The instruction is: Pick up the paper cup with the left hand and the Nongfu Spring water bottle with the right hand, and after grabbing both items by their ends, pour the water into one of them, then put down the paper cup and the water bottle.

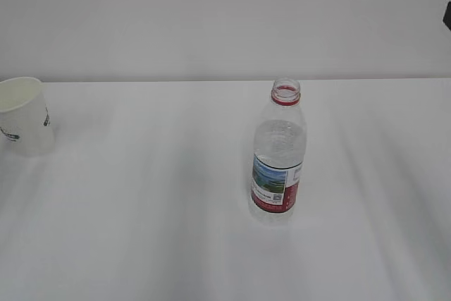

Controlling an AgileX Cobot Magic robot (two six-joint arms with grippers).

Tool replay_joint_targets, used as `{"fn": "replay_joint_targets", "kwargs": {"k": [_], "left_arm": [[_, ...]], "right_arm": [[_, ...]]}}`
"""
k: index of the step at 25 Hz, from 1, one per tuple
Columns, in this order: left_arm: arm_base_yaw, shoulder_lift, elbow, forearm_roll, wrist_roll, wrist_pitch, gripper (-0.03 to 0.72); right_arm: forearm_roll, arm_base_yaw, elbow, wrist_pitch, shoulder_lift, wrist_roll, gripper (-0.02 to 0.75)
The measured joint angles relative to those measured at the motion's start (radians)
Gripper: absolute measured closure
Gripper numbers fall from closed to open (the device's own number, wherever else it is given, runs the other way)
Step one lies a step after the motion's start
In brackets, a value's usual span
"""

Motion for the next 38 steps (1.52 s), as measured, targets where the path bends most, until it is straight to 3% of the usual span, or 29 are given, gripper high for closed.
{"fn": "replay_joint_targets", "kwargs": {"k": [7, 15, 28, 38], "left_arm": [[0.061, 0.096, 0.000, -0.052, 0.000, -0.071, 0.118], [0.066, 0.153, 0.028, -0.020, 0.013, -0.088, 0.118], [0.066, 0.229, 0.320, -0.070, 0.015, -0.382, 0.118], [0.066, 0.227, 0.535, -0.028, -0.042, -0.548, 0.118]], "right_arm": [[0.053, 0.000, 0.000, -0.101, 0.129, -0.036, 0.203], [0.057, 0.000, 0.008, -0.170, 0.233, -0.038, 0.203], [0.029, 0.000, 0.231, -0.415, 0.352, 0.035, 0.204], [-0.057, 0.000, 0.495, -0.775, 0.450, 0.100, 0.203]]}}
